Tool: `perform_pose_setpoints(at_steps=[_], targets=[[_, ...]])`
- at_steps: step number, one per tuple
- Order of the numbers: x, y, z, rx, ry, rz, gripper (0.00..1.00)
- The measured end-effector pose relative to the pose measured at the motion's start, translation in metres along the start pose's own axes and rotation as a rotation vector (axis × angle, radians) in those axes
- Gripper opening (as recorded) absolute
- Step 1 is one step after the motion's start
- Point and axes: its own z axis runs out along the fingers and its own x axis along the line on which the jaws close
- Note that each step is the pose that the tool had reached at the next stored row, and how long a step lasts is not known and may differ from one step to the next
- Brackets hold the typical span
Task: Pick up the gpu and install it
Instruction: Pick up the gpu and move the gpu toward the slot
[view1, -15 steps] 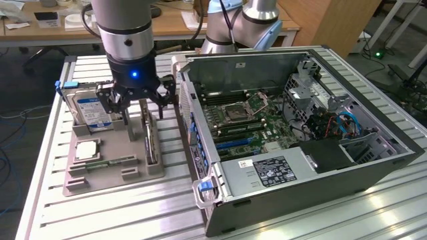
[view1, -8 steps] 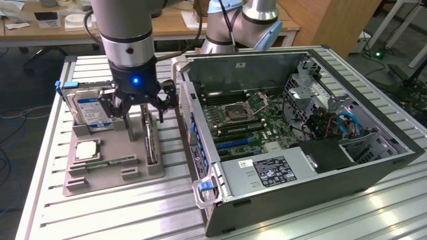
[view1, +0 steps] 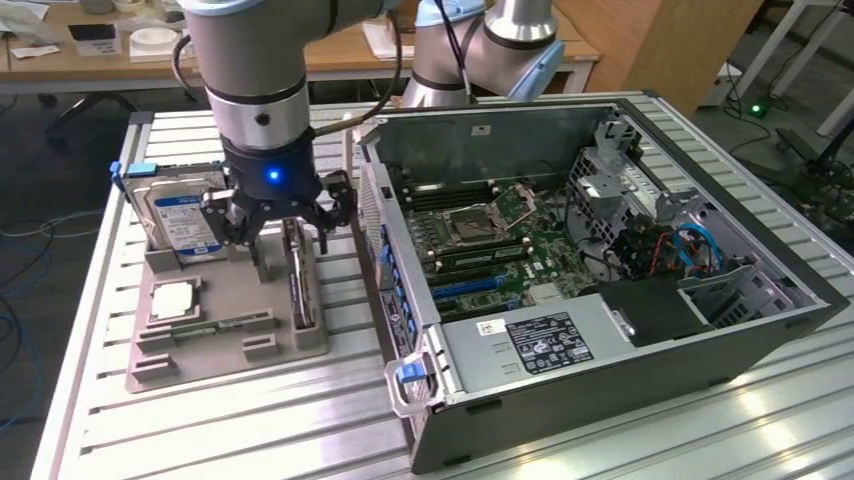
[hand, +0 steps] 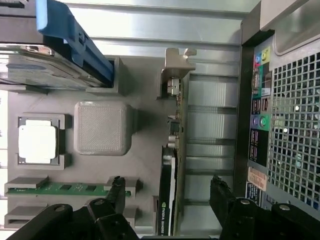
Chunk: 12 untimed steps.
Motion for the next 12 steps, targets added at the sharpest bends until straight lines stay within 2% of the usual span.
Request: perform_pose_setpoints(at_steps=[12], targets=[[0.000,-0.0012,0.0219,0.0015,0.0000,0.001,0.78]])
